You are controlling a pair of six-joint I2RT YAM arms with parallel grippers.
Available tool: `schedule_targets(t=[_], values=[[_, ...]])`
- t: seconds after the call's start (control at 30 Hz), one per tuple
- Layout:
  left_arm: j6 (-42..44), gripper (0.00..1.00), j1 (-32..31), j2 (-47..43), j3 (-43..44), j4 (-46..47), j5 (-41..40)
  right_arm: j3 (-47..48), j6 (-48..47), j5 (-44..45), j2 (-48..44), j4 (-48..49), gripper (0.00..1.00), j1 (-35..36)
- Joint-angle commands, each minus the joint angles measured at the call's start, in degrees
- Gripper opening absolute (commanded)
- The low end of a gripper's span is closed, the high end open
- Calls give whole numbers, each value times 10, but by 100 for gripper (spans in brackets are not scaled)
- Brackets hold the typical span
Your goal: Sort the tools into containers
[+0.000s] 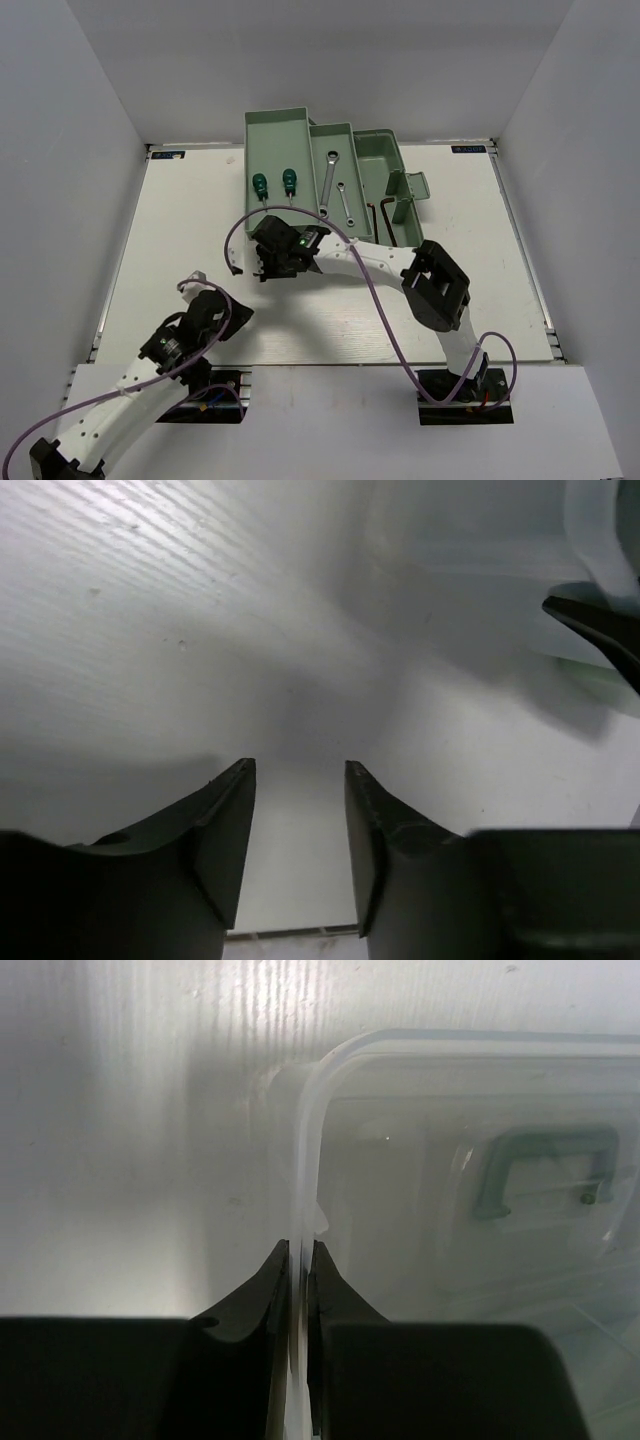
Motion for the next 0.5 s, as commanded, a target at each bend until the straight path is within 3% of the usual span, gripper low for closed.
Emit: schedule_targets(t=[0.0, 0.03, 0.13, 0.47], values=[[-41, 49, 3, 25, -29, 143, 20, 76, -25, 12, -66, 15, 0, 7], [-41, 38, 3, 36, -36, 166, 27, 80, -22, 11, -71, 7, 0, 7], [-41, 33, 3, 89, -57, 254, 32, 106, -4, 0, -86, -12, 0, 5], [-53, 37, 3, 221, -91, 427, 19, 125, 20, -17, -127, -40, 0, -5]])
